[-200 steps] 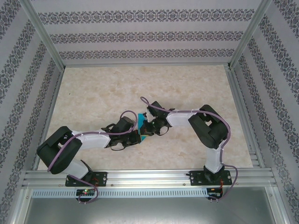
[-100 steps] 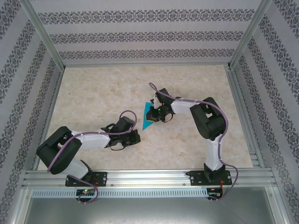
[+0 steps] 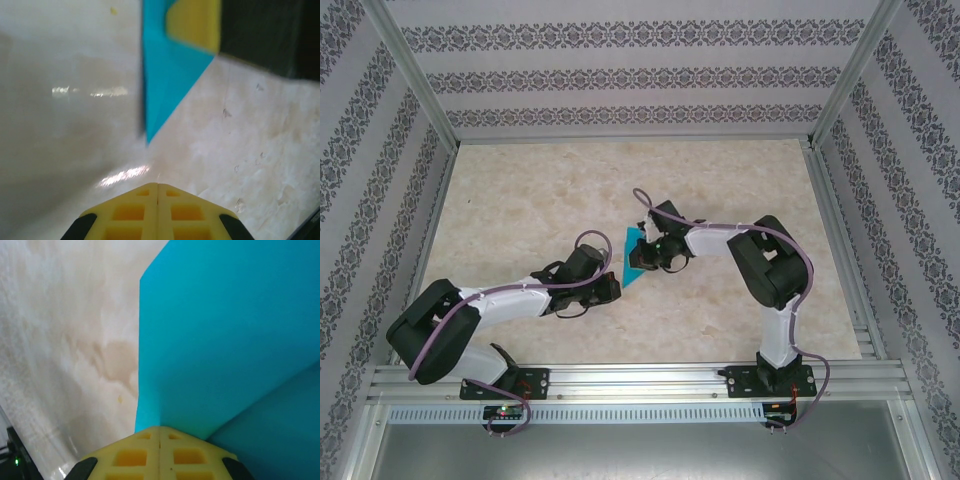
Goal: Fold a paper plane with a square sheet of paper (pick it up from the middle)
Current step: Fourth fold the wing at the center of the table.
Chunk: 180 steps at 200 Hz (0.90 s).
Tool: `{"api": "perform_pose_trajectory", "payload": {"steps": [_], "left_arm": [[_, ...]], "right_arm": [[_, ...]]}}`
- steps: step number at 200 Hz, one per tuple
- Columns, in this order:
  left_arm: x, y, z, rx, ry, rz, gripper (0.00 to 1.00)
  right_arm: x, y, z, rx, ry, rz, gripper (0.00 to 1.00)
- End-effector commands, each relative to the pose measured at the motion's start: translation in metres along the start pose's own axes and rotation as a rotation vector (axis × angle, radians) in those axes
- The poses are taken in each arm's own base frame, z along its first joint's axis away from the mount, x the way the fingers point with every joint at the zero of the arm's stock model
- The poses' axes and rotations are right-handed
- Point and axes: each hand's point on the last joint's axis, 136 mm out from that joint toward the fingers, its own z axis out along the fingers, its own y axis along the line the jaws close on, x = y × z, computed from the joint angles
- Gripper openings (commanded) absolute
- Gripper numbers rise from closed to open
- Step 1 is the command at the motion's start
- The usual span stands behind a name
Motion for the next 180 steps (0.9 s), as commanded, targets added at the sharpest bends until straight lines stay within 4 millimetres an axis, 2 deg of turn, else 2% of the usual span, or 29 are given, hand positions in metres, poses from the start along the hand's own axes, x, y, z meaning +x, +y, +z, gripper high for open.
{"api": "perform_pose_trajectory", "payload": {"steps": [1,43,94,130,148,180], "left_arm": [[-0.02,-0.017,0.002,0.05,-0.077,0.042,0.06],[-0.021,-0.014,0.012,0.042,-0.067,0.034,0.03],[-0.013,-0.004,0.021,0.015,-0.03,0.022,0.01],[0.01,0.023,0.025,-0.093,0.074,-0.011,0.0],[0.024,0.038,0.024,-0.146,0.132,-0.032,0.0],[0.039,0.057,0.02,-0.228,0.187,-0.053,0.0]], "right_arm": [[0.031,-0.006,0.008,0.036,0.061,0.039,0.06],[0.04,0.004,0.012,0.016,0.077,0.034,0.06],[0.039,0.006,0.012,0.017,0.077,0.024,0.06],[0.028,-0.003,0.01,0.072,0.056,-0.01,0.06],[0.016,-0.011,0.007,0.102,0.022,-0.024,0.07],[-0.002,-0.019,0.001,0.108,-0.038,-0.046,0.08]]}}
